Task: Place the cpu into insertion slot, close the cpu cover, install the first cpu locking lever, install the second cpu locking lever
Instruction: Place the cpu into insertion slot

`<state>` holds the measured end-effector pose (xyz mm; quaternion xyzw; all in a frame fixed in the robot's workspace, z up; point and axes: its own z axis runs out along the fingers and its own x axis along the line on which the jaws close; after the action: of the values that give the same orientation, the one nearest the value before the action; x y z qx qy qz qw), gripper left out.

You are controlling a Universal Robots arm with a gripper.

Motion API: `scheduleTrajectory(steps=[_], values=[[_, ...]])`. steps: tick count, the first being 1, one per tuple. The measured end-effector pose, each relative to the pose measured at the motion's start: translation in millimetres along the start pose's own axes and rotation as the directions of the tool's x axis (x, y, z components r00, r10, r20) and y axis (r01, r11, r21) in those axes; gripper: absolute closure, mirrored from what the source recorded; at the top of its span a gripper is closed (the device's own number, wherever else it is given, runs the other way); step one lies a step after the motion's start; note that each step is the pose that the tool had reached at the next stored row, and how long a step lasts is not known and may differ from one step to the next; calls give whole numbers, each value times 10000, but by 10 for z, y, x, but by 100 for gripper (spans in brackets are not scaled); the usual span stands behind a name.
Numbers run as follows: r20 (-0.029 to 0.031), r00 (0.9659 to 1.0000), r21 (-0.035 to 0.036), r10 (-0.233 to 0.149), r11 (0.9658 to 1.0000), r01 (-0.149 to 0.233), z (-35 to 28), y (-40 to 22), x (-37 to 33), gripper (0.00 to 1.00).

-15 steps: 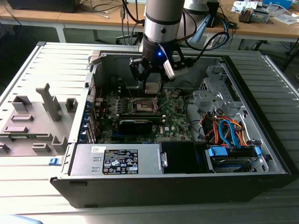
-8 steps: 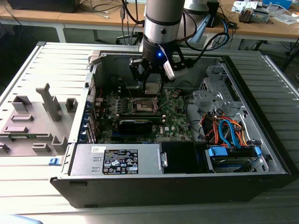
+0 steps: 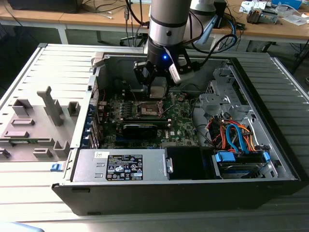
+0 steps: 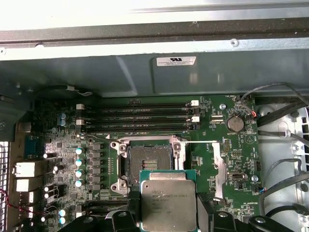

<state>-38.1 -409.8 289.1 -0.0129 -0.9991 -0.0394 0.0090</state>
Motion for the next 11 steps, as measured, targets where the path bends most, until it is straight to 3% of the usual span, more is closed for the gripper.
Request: scheduleTrajectory(steps=[11], values=[[0,10000,0,0,10000,0,9,-26,-1,45]])
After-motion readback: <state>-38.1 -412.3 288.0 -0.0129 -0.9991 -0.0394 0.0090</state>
